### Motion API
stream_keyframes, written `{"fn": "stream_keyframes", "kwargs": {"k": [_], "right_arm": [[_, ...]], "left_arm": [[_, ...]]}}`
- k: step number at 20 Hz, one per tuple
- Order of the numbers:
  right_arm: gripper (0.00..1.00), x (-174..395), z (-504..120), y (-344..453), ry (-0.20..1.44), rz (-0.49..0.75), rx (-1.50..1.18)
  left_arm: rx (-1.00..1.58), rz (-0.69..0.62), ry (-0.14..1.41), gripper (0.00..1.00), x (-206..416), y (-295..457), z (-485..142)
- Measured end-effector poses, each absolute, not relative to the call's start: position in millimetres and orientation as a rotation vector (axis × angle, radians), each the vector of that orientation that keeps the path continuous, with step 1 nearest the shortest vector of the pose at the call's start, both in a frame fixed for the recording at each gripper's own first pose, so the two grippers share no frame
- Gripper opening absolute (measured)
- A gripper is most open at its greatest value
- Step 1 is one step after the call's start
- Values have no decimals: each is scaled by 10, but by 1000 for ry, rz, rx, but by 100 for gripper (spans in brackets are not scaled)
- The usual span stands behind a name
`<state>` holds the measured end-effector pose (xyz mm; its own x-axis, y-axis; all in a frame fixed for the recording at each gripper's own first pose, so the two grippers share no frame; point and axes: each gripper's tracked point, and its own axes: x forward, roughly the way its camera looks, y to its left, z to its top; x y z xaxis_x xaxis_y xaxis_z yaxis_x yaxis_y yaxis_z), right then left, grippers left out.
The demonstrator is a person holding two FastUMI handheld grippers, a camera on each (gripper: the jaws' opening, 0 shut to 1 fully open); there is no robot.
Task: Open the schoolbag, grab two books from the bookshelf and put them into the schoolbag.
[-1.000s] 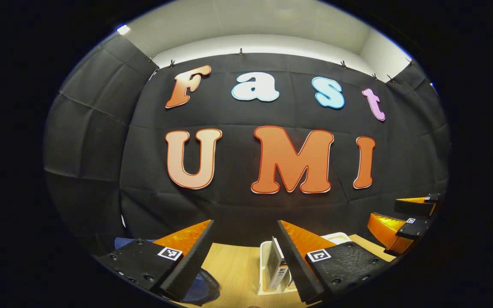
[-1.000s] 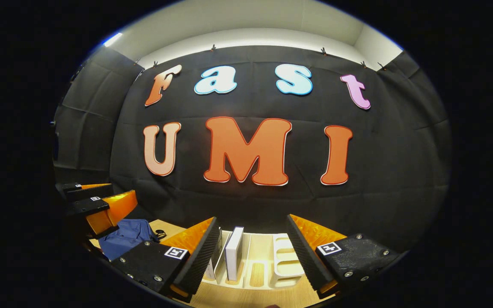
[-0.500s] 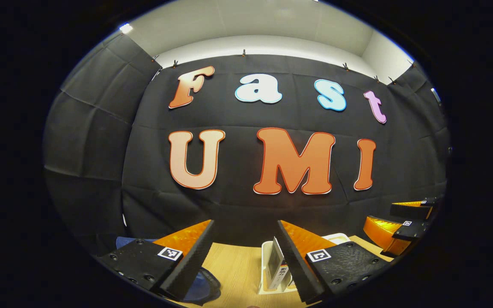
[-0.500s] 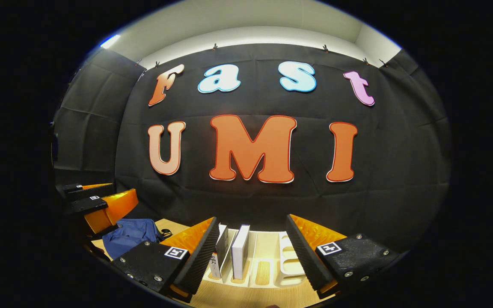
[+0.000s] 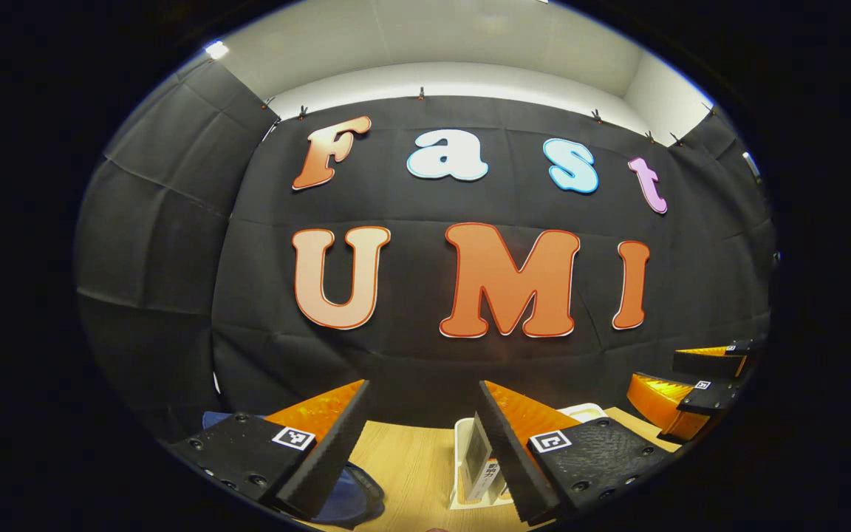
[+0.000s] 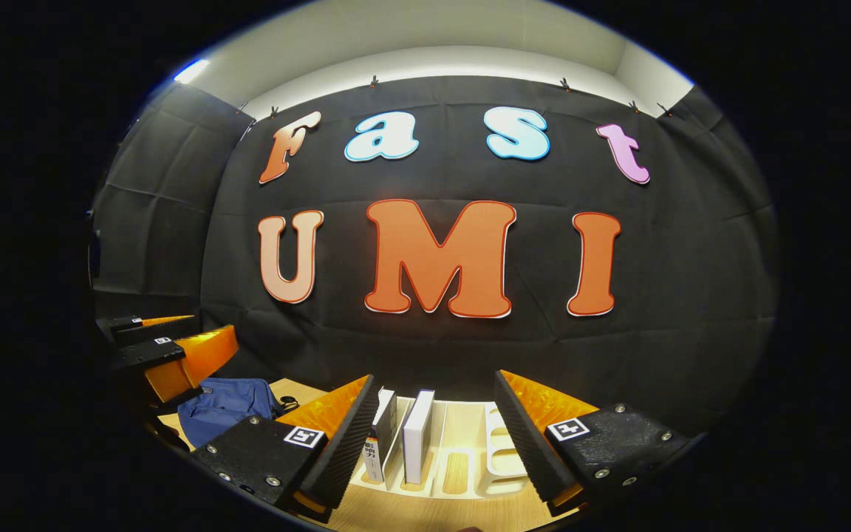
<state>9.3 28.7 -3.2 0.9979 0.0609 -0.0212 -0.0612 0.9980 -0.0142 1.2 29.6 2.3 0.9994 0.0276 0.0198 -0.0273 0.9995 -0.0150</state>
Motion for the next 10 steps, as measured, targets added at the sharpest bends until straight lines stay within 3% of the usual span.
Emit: {"fn": "stream_keyframes", "kwargs": {"k": [6, 10], "right_arm": [[94, 97, -65, 320, 26, 64, -25], [94, 124, -113, 393, 37, 76, -26]], "left_arm": [[-3, 63, 3, 86, 57, 465, -62], [5, 84, 19, 90, 40, 658, -139]]}}
